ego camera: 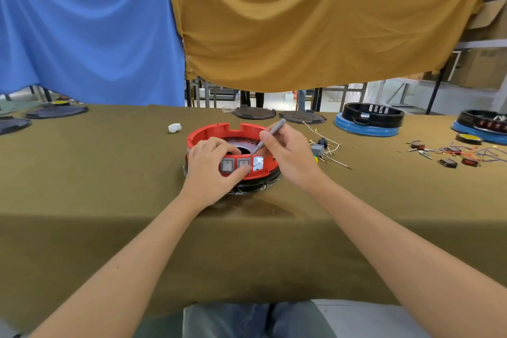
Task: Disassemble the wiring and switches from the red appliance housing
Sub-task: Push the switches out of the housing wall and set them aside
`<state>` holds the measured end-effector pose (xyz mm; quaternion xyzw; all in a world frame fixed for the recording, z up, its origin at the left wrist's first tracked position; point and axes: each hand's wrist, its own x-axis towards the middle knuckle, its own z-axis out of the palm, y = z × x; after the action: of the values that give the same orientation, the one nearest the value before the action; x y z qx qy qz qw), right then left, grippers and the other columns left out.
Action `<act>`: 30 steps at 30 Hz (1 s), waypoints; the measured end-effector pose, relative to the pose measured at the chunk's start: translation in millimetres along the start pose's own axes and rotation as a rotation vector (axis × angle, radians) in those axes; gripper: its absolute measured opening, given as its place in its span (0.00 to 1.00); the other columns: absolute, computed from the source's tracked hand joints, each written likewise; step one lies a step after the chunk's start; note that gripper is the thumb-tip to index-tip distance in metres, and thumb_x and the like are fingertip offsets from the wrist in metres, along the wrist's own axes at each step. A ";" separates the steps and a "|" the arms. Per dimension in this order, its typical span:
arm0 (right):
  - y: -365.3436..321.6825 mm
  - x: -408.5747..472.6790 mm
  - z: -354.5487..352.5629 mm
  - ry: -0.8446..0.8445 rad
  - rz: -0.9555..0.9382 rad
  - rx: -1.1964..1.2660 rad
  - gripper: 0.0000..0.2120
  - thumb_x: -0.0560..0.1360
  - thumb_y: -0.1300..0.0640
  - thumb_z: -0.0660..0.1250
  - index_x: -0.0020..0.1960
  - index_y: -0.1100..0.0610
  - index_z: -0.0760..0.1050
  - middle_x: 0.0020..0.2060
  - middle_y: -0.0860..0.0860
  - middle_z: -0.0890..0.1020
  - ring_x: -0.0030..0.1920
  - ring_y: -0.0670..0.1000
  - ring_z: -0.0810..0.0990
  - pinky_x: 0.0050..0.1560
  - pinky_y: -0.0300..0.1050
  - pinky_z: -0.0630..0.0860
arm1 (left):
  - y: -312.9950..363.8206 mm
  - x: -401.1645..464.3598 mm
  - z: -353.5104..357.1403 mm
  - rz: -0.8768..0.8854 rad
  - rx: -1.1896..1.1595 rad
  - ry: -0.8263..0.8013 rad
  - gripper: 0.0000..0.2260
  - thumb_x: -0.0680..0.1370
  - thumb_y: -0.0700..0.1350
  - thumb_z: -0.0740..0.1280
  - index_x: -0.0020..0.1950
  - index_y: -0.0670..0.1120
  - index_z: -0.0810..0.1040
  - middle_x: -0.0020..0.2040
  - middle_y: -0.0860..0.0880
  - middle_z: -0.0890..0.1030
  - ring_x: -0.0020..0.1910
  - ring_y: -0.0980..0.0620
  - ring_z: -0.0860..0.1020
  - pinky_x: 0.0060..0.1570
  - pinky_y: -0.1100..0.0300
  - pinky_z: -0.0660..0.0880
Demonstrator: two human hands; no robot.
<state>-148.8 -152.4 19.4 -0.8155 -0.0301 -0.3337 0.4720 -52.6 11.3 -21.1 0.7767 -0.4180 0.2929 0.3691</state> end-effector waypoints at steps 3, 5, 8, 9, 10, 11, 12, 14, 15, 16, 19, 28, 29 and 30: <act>-0.1 2.3 -1.4 -0.026 -0.011 -0.033 0.05 0.82 0.55 0.63 0.48 0.52 0.75 0.41 0.52 0.84 0.42 0.48 0.85 0.48 0.47 0.82 | -0.7 -5.8 3.3 0.009 0.040 0.008 0.19 0.73 0.63 0.65 0.53 0.50 0.79 0.52 0.53 0.75 0.56 0.52 0.70 0.65 0.54 0.60; -1.7 3.1 -1.0 -0.043 -0.022 -0.062 0.06 0.82 0.55 0.63 0.46 0.50 0.74 0.40 0.51 0.84 0.41 0.47 0.84 0.47 0.44 0.82 | -0.7 -5.5 3.3 0.004 0.066 -0.002 0.20 0.74 0.64 0.62 0.51 0.49 0.78 0.51 0.52 0.74 0.55 0.51 0.70 0.64 0.54 0.60; -7.3 7.1 -1.1 -0.066 -0.010 -0.104 0.07 0.82 0.54 0.64 0.46 0.51 0.74 0.39 0.50 0.84 0.39 0.45 0.84 0.44 0.40 0.80 | 0.5 -6.5 3.9 0.013 0.104 -0.005 0.22 0.74 0.66 0.59 0.51 0.48 0.78 0.50 0.52 0.75 0.54 0.50 0.71 0.64 0.51 0.61; -9.8 9.3 -1.3 -0.078 -0.002 -0.134 0.07 0.82 0.54 0.64 0.46 0.52 0.74 0.38 0.50 0.85 0.38 0.45 0.84 0.43 0.39 0.80 | 0.7 -6.7 4.0 0.012 0.107 -0.005 0.23 0.74 0.66 0.59 0.52 0.48 0.78 0.50 0.53 0.75 0.54 0.51 0.71 0.64 0.51 0.61; -12.9 12.2 -1.7 -0.095 0.004 -0.172 0.08 0.82 0.54 0.63 0.46 0.54 0.74 0.38 0.50 0.85 0.37 0.44 0.84 0.43 0.39 0.79 | 0.7 -6.7 4.1 0.008 0.111 -0.006 0.23 0.74 0.66 0.59 0.53 0.49 0.78 0.50 0.53 0.76 0.54 0.51 0.71 0.65 0.51 0.60; -16.4 15.4 -1.7 -0.115 0.009 -0.214 0.09 0.83 0.53 0.63 0.46 0.55 0.75 0.37 0.50 0.85 0.36 0.43 0.84 0.42 0.39 0.78 | 0.7 -6.5 4.2 0.005 0.117 -0.009 0.24 0.74 0.67 0.58 0.53 0.49 0.78 0.50 0.53 0.76 0.54 0.51 0.71 0.65 0.51 0.60; -20.1 18.5 -0.9 -0.139 0.015 -0.255 0.10 0.83 0.53 0.63 0.46 0.56 0.75 0.37 0.49 0.85 0.35 0.42 0.84 0.41 0.40 0.78 | 0.5 -6.5 4.0 0.004 0.124 -0.013 0.25 0.74 0.67 0.58 0.53 0.49 0.79 0.50 0.53 0.76 0.54 0.51 0.71 0.65 0.51 0.60; -26.7 24.1 1.8 -0.183 0.036 -0.312 0.10 0.83 0.53 0.62 0.46 0.57 0.74 0.35 0.50 0.84 0.34 0.43 0.83 0.43 0.46 0.81 | -0.2 -6.9 4.2 0.007 0.138 -0.018 0.25 0.74 0.67 0.57 0.54 0.49 0.79 0.50 0.53 0.77 0.54 0.51 0.71 0.65 0.51 0.60; -29.3 26.6 3.3 -0.199 0.055 -0.326 0.10 0.83 0.53 0.62 0.45 0.56 0.74 0.35 0.50 0.84 0.34 0.44 0.83 0.45 0.49 0.82 | -0.3 -7.4 4.3 0.008 0.144 -0.019 0.25 0.74 0.67 0.57 0.54 0.49 0.78 0.50 0.53 0.76 0.54 0.50 0.71 0.66 0.50 0.60; -31.4 29.0 4.4 -0.212 0.076 -0.333 0.10 0.83 0.53 0.62 0.45 0.55 0.73 0.35 0.50 0.84 0.34 0.46 0.83 0.46 0.51 0.82 | -0.4 -7.7 4.5 0.009 0.149 -0.020 0.25 0.74 0.67 0.57 0.54 0.49 0.78 0.49 0.53 0.76 0.54 0.50 0.71 0.66 0.50 0.60; -33.0 35.9 3.9 -0.239 0.164 -0.304 0.09 0.83 0.53 0.62 0.46 0.57 0.74 0.35 0.53 0.84 0.36 0.50 0.83 0.49 0.54 0.81 | -0.5 -8.3 5.1 0.012 0.163 -0.021 0.24 0.74 0.67 0.57 0.54 0.49 0.77 0.49 0.53 0.74 0.53 0.50 0.70 0.65 0.50 0.60; -40.6 50.7 -2.0 -0.343 0.400 -0.278 0.12 0.82 0.59 0.63 0.45 0.67 0.77 0.29 0.56 0.81 0.29 0.51 0.78 0.34 0.40 0.77 | -1.9 -8.8 6.5 0.021 0.187 -0.021 0.25 0.74 0.67 0.56 0.54 0.49 0.77 0.48 0.53 0.73 0.52 0.49 0.70 0.65 0.51 0.59; -40.7 50.0 -1.6 -0.351 0.391 -0.285 0.12 0.82 0.59 0.63 0.47 0.67 0.77 0.31 0.56 0.82 0.30 0.51 0.80 0.35 0.41 0.78 | -2.3 -8.6 6.6 0.019 0.186 -0.022 0.25 0.74 0.67 0.56 0.55 0.49 0.77 0.48 0.54 0.72 0.53 0.49 0.70 0.65 0.51 0.59; -40.4 48.7 -1.2 -0.351 0.370 -0.283 0.12 0.82 0.58 0.62 0.48 0.67 0.77 0.32 0.56 0.83 0.32 0.52 0.81 0.35 0.40 0.78 | -2.7 -8.3 7.0 0.017 0.184 -0.023 0.25 0.74 0.67 0.56 0.55 0.49 0.77 0.48 0.54 0.72 0.53 0.49 0.70 0.65 0.50 0.59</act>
<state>-126.4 -143.9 78.0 -0.9101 0.0848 -0.0966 0.3939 -53.2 10.2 -32.1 0.8071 -0.4003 0.3243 0.2886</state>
